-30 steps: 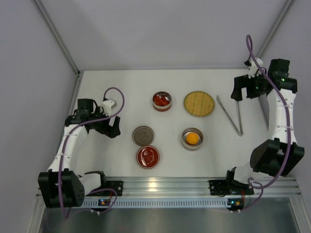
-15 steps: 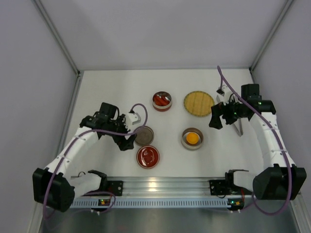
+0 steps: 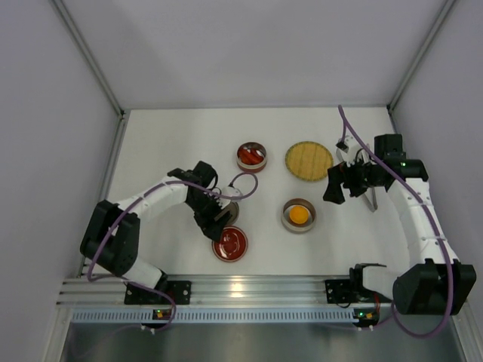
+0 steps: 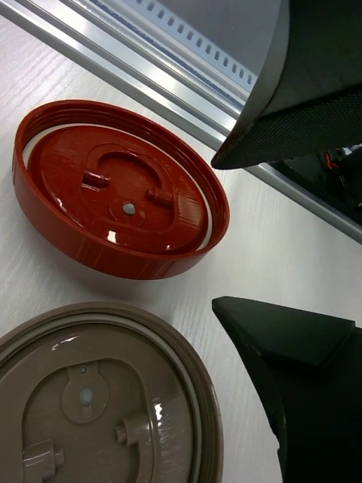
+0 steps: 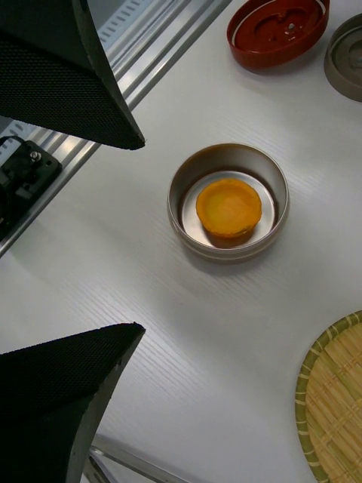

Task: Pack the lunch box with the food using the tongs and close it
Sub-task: Pick up the box lid from the center of the board.

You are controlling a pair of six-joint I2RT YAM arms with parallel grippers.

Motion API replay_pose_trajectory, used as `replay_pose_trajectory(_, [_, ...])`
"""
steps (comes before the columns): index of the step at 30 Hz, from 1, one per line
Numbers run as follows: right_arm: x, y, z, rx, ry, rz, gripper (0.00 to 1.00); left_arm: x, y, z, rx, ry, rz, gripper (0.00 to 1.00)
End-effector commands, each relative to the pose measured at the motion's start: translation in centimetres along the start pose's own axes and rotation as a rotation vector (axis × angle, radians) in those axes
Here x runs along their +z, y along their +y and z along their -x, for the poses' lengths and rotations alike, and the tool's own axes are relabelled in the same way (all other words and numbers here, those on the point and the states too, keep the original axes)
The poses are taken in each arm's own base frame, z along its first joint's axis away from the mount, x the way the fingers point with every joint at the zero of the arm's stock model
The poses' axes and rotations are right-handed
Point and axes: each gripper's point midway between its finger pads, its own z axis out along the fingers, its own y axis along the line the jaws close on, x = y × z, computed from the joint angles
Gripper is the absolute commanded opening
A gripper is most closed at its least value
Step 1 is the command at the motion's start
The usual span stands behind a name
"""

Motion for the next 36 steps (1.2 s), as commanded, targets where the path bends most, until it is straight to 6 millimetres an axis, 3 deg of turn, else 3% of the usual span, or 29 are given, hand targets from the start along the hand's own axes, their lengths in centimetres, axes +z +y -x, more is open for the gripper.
replay_pose_trajectory(1, [-0.1, 0.8, 0.6, -0.019, -0.037, 0.029, 0.95, 0.0, 0.0, 1.7, 0.003, -0.024, 0.006, 0.72])
replay_pose_trajectory(9, [0.0, 0.7, 1.0, -0.017, -0.044, 0.033, 0.95, 1.3, 1.9, 1.7, -0.064, 0.018, 0.071, 0.52])
replay_pose_trajectory(19, [0.4, 0.5, 0.9, -0.012, -0.045, 0.029, 0.94, 1.9, 1.9, 1.9, -0.071, 0.034, 0.056, 0.31])
replay_pose_trajectory(22, [0.5, 0.5, 1.0, -0.011, -0.05, 0.033, 0.93, 1.9, 1.7, 1.9, -0.079, 0.036, 0.039, 0.2])
replay_pose_trajectory(23, [0.6, 0.5, 1.0, -0.009, -0.049, 0.035, 0.93, 1.8, 1.5, 1.9, -0.083, 0.038, 0.033, 0.11])
replay_pose_trajectory(27, [0.9, 0.7, 1.3, -0.004, -0.062, 0.06, 0.93, 1.4, 1.1, 2.0, -0.092, 0.051, 0.015, 0.0])
replay_pose_trajectory(36, [1.8, 2.6, 4.0, 0.011, -0.191, 0.211, 0.92, -1.6, -0.5, 4.2, -0.06, 0.024, -0.022, 0.0])
